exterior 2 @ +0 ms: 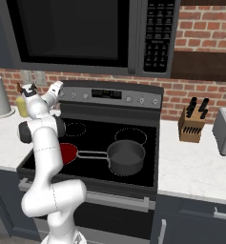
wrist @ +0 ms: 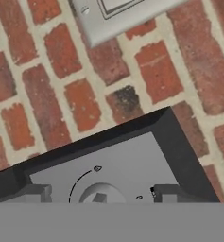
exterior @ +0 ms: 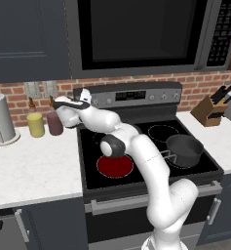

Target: Turn off the front left burner of the stove.

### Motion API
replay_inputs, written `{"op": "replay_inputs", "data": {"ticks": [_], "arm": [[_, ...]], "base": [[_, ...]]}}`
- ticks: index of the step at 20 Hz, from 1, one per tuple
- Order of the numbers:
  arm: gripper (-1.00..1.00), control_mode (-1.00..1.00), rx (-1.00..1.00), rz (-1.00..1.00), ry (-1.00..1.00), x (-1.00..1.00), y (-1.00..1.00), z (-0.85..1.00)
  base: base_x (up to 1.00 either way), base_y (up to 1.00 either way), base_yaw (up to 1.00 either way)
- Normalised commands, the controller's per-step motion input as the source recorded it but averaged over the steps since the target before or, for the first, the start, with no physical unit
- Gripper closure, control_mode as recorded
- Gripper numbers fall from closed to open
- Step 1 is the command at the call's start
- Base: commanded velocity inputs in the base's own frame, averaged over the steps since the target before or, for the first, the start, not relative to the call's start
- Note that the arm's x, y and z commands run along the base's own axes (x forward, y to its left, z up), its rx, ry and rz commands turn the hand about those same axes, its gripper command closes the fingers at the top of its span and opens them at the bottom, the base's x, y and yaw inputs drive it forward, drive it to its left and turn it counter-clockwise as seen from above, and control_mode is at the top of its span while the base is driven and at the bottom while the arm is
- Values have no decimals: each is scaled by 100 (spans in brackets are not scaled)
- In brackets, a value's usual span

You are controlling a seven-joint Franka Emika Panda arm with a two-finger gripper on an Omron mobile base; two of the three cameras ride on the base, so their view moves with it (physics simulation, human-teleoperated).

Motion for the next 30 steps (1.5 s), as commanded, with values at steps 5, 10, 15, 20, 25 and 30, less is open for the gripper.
{"op": "replay_inputs", "data": {"ticks": [5,10,15,20,25,30], "arm": [[100,-100,0,0,0,22,0,-5],[100,-100,0,0,0,2,0,0],[100,-100,6,0,0,0,-11,0],[100,-100,29,-5,0,0,-27,0],[100,-100,44,-14,0,0,-33,0],[100,-100,53,-18,0,0,-35,0]], "base": [[0,0,0],[0,0,0],[0,0,0],[0,0,0],[0,0,0],[0,0,0]]}}
